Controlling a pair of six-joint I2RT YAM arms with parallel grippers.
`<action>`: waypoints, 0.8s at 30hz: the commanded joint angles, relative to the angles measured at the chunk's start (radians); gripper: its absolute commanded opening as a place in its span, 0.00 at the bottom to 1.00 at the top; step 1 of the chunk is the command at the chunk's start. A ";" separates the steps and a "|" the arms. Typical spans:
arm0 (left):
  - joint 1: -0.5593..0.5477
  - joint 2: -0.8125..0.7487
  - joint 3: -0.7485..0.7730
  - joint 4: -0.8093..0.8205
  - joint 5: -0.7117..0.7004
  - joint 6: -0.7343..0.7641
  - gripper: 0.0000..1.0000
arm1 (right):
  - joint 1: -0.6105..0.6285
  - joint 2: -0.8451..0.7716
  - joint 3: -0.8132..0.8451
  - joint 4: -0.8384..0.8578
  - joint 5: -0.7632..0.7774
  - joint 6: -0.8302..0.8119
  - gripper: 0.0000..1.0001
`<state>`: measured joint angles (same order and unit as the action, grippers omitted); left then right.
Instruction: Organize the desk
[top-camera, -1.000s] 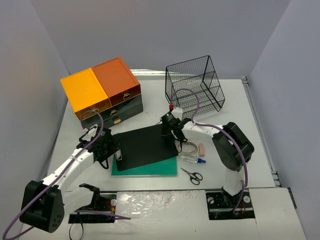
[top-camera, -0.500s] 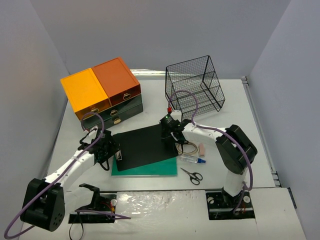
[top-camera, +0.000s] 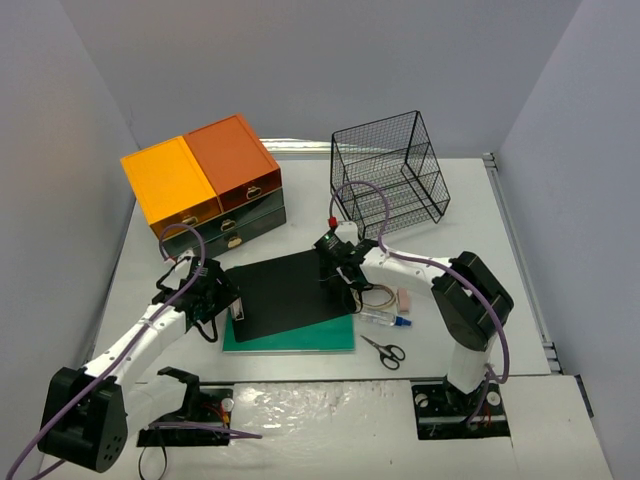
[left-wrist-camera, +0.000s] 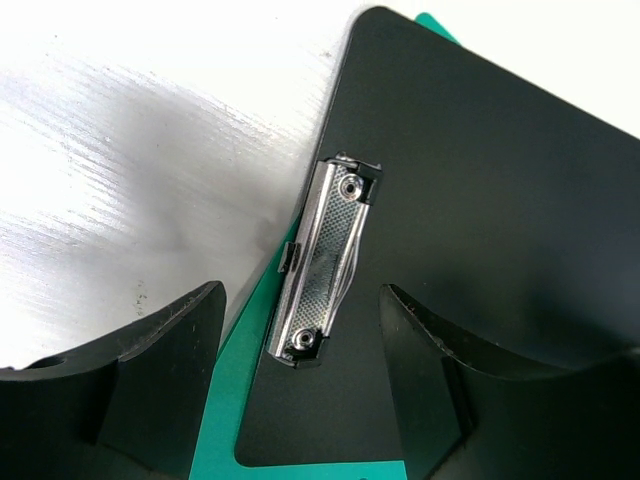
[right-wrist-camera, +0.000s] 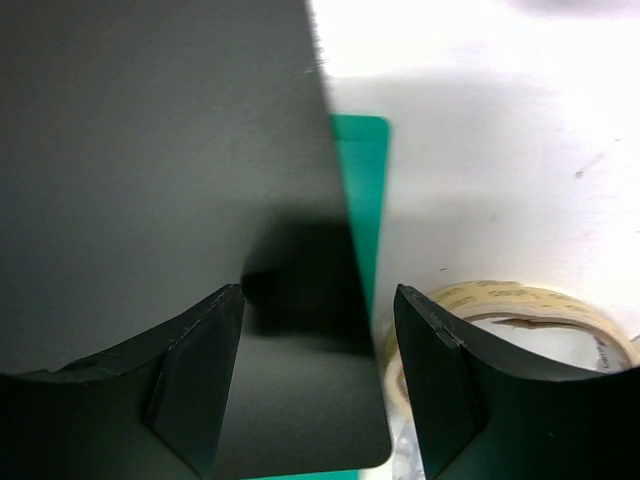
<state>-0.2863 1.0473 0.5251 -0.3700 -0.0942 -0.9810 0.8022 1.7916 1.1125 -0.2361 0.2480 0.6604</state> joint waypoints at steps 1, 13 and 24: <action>0.006 -0.044 0.018 -0.006 -0.018 -0.001 0.59 | 0.023 0.009 0.055 -0.007 -0.004 -0.008 0.59; 0.007 -0.072 0.011 -0.030 -0.020 0.001 0.59 | 0.039 0.038 0.038 0.017 -0.020 -0.009 0.59; 0.009 -0.074 0.015 -0.040 -0.013 0.010 0.59 | 0.019 0.050 0.039 0.018 0.017 -0.022 0.59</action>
<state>-0.2855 0.9916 0.5247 -0.4147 -0.0950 -0.9802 0.8322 1.8257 1.1366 -0.1976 0.2390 0.6497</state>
